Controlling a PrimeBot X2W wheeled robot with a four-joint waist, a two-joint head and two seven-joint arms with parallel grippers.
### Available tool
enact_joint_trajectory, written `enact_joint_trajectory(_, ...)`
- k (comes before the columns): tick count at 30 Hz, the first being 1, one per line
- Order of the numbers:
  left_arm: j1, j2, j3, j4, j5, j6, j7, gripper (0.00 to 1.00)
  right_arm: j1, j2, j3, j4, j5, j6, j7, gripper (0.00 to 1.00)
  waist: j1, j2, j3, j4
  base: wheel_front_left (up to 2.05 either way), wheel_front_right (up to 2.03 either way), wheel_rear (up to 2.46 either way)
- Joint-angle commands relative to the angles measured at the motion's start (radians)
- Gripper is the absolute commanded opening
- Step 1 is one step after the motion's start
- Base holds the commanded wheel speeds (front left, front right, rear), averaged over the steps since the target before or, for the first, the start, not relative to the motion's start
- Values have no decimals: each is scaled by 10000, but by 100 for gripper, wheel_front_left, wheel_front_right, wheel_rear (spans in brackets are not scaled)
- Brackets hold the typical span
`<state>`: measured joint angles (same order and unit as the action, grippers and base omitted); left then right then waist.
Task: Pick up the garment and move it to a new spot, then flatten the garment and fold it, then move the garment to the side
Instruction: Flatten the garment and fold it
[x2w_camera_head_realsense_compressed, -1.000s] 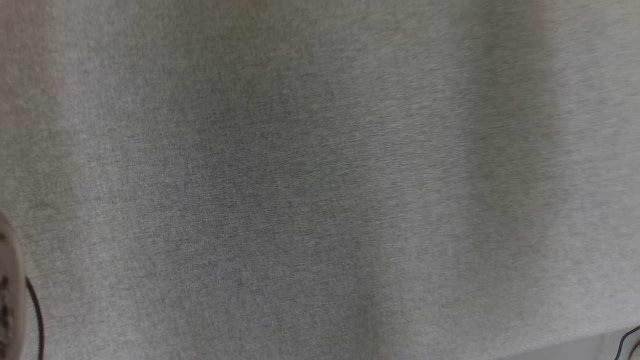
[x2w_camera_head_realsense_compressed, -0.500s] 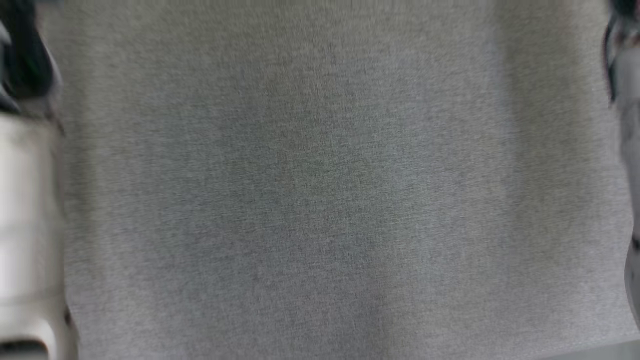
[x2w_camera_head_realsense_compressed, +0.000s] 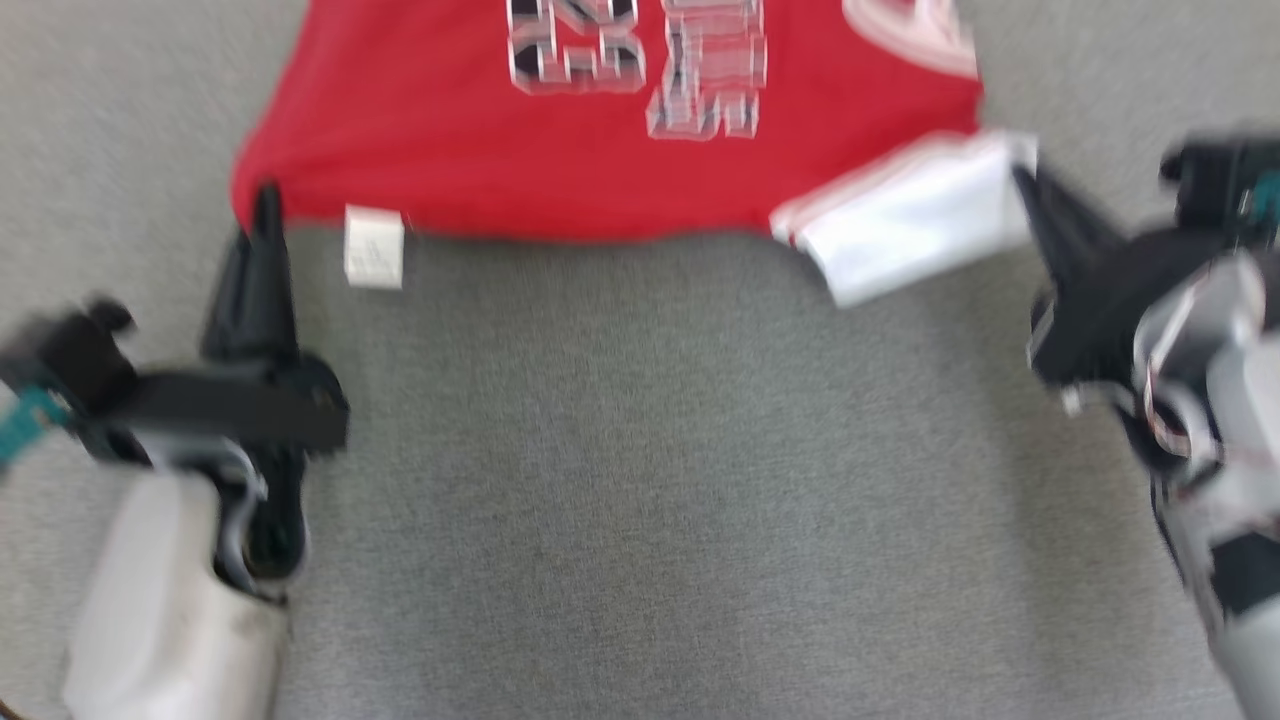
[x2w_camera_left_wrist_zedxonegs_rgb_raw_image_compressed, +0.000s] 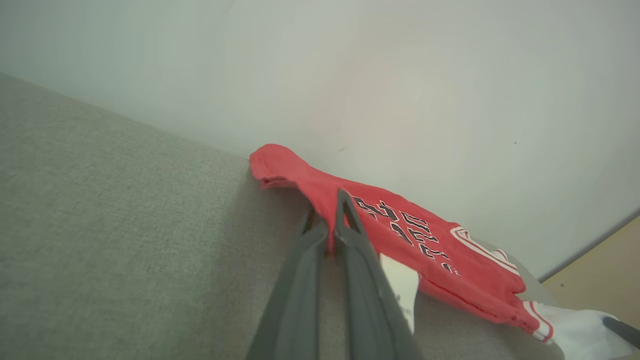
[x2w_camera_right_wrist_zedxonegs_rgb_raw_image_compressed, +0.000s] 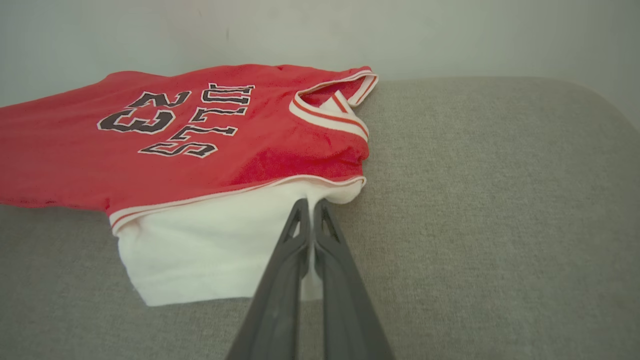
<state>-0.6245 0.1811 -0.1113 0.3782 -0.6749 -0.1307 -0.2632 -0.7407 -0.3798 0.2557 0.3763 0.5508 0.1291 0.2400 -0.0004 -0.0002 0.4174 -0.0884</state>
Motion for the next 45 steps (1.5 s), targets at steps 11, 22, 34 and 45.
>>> enact_joint_trajectory(11, 2942, -257, -403, 557, 547, 345, -11, 0, 4750, 773, -2040, -2822, -1834, 18, 3530, 0, 4, 2, -2841, 72, 0, 0, 0)
enact_joint_trajectory(22, 4976, -276, -770, 444, 827, 1154, 452, 0, 7346, 1613, -2965, -4455, -2786, 18, 5447, 0, 4, 2, -3611, 246, 0, 0, 0)
enact_joint_trajectory(34, 6510, -29, -1253, -240, 1074, 1799, 1346, 0, 8851, 2162, -3214, -4562, -3015, 18, 6276, 0, 4, 2, -3920, 338, 0, 0, 0)
enact_joint_trajectory(45, 6931, -13, -1334, -1519, 824, 2054, 1916, 0, 8589, 1965, -3306, -5133, -2885, 18, 5949, 0, 4, 2, -3965, 399, 0, 0, 0)
